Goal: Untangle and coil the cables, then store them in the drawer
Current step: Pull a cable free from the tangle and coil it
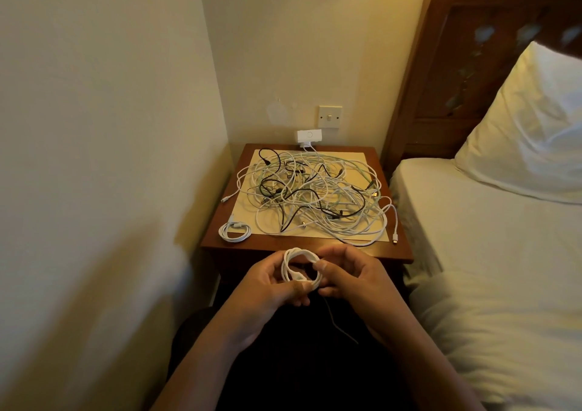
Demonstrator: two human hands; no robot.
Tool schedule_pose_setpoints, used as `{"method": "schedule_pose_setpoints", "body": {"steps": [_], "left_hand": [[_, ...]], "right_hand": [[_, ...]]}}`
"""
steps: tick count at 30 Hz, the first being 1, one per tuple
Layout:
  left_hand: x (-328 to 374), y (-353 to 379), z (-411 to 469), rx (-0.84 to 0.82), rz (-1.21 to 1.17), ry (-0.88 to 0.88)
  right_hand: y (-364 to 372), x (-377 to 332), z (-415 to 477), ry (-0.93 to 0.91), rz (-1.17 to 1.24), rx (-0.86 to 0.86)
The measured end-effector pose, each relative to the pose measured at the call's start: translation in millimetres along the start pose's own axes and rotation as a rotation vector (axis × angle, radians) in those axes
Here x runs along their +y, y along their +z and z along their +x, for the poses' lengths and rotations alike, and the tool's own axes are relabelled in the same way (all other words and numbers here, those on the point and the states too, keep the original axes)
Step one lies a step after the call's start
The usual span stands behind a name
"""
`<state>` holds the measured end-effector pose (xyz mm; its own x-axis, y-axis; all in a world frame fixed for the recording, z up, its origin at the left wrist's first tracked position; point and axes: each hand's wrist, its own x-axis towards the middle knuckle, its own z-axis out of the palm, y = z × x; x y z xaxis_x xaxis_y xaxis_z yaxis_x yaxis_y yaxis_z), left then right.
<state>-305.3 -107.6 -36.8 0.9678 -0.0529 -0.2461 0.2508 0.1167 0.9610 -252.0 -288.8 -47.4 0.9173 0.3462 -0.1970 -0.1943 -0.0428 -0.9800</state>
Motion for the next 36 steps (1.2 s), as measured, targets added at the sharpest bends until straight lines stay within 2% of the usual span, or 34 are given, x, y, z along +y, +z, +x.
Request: {"method": "schedule_pose_setpoints", "body": {"steps": [4, 10, 14, 22, 27, 29, 36], "left_hand": [[-3.6, -6.1, 1.4, -0.032, 0.058, -0.035], [-12.4, -15.6, 4.0, -0.014, -0.008, -0.09], [-19.1, -16.4, 9.3, 0.077, -0.034, -0.059], [-31.8, -26.9, 23.5, 0.221, 0.136, 0.04], [-30.8, -54.4, 46.4, 0.393, 0.119, 0.067], [-29.7, -74.7, 64.8, 0.457, 0.187, 0.083], [-25.2, -136.4, 127.3, 0.598, 0.718, 0.086]], "right_hand": [[1.5, 3.8, -1.6, -0.03, -0.079, 0.018], [6.9, 10.9, -1.9, -0.028, -0.092, 0.067], [9.8, 17.5, 2.1, -0.052, -0.12, 0.114], [6.4, 27.4, 11.6, 0.006, -0.132, 0.068], [-9.0, 33.1, 24.6, 0.024, -0.253, 0.082], [-16.1, 34.4, 32.4, 0.009, -0.318, 0.102], [-38.7, 21.8, 64.8, -0.095, -0.42, 0.185]]}}
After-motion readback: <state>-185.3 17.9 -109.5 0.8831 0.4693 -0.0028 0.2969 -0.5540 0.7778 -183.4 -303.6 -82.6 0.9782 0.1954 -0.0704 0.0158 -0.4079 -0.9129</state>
